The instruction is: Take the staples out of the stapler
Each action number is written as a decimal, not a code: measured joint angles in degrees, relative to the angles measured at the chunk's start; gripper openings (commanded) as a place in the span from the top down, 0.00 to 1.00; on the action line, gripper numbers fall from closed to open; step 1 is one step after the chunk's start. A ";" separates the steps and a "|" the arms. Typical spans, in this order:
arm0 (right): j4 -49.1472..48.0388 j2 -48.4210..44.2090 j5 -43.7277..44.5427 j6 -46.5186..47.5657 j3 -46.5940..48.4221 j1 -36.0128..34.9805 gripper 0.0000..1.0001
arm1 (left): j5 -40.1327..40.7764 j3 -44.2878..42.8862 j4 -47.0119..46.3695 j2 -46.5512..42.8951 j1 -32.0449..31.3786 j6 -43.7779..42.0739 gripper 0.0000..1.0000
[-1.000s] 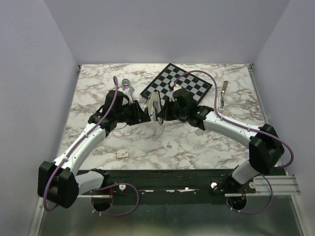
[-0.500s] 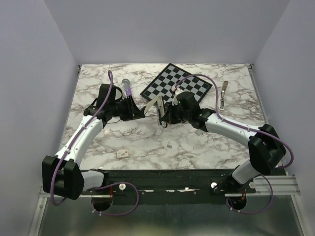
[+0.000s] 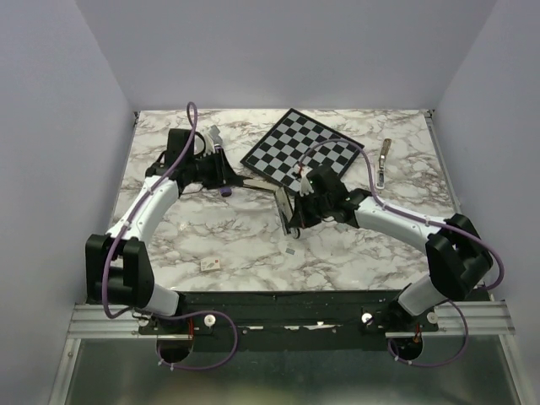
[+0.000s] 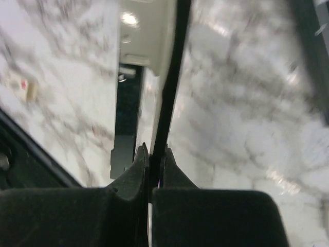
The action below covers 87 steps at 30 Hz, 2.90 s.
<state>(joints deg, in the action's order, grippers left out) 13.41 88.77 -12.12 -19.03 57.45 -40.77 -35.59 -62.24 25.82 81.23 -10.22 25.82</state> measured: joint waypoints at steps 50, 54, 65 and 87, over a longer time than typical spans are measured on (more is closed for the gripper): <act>-0.50 -3.04 -9.29 -21.81 6.21 1.36 0.99 | 13.94 10.01 -6.73 -16.09 -15.89 14.47 0.14; -0.61 -3.02 -8.44 -22.36 6.21 1.36 0.99 | 14.08 11.98 -8.76 -16.09 -18.69 15.89 0.14; -2.34 -3.04 -6.78 -23.67 5.42 1.36 0.99 | 18.27 13.00 -10.73 -16.46 -21.90 17.29 0.67; -10.12 -5.44 -12.87 -5.51 -3.85 4.98 0.99 | 11.34 -11.58 17.59 -7.63 -12.20 3.48 1.00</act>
<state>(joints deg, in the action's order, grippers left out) 3.29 83.33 -24.99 -24.53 53.60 -35.79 -24.25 -73.82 43.42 73.60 -22.41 29.30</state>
